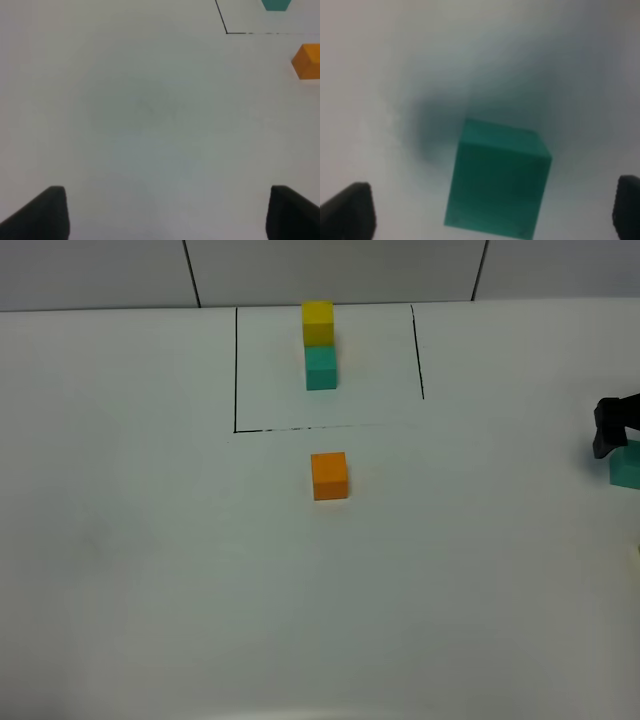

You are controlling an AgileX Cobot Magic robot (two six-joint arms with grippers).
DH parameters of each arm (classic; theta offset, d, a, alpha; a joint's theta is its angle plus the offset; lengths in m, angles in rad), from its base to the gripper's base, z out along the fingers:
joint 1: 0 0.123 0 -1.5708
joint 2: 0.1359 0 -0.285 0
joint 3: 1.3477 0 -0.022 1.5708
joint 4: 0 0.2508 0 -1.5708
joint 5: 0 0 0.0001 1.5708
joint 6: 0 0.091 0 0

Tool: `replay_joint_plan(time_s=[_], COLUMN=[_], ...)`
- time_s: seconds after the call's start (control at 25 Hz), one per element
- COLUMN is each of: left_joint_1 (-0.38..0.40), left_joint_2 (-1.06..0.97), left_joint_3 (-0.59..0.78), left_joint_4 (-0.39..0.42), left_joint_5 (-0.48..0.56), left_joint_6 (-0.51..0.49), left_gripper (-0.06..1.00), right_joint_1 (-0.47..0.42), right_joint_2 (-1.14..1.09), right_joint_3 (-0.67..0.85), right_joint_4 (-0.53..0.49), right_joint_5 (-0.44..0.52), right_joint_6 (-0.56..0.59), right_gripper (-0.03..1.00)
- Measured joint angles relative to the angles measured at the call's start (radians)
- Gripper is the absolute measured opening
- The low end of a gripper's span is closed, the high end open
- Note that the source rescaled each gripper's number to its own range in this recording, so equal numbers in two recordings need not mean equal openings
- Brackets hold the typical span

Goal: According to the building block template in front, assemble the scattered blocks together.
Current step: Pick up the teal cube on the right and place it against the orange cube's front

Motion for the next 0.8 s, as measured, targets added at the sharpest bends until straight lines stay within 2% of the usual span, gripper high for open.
replay_joint_plan(time_s=[0.32, 0.48, 0.6, 0.68, 0.76, 0.8], left_joint_1=[0.0, 0.0, 0.0, 0.0, 0.0, 0.0], left_joint_2=[0.0, 0.0, 0.0, 0.0, 0.0, 0.0], left_joint_3=[0.0, 0.0, 0.0, 0.0, 0.0, 0.0], left_joint_4=[0.0, 0.0, 0.0, 0.0, 0.0, 0.0], left_joint_5=[0.0, 0.0, 0.0, 0.0, 0.0, 0.0], left_joint_6=[0.0, 0.0, 0.0, 0.0, 0.0, 0.0], left_gripper=[0.76, 0.76, 0.76, 0.76, 0.76, 0.76], right_joint_1=[-0.018, -0.027, -0.028, -0.028, -0.028, -0.028], right_joint_2=[0.05, 0.055, 0.055, 0.055, 0.055, 0.055], right_joint_3=[-0.001, -0.001, -0.001, -0.001, -0.001, -0.004], right_joint_4=[0.021, 0.034, 0.04, 0.041, 0.042, 0.042], right_joint_5=[-0.018, -0.02, -0.021, -0.021, -0.019, -0.012], right_joint_6=[0.0, -0.016, -0.02, -0.021, -0.022, -0.023], right_gripper=[0.94, 0.84, 0.65, 0.4, 0.06, 0.03])
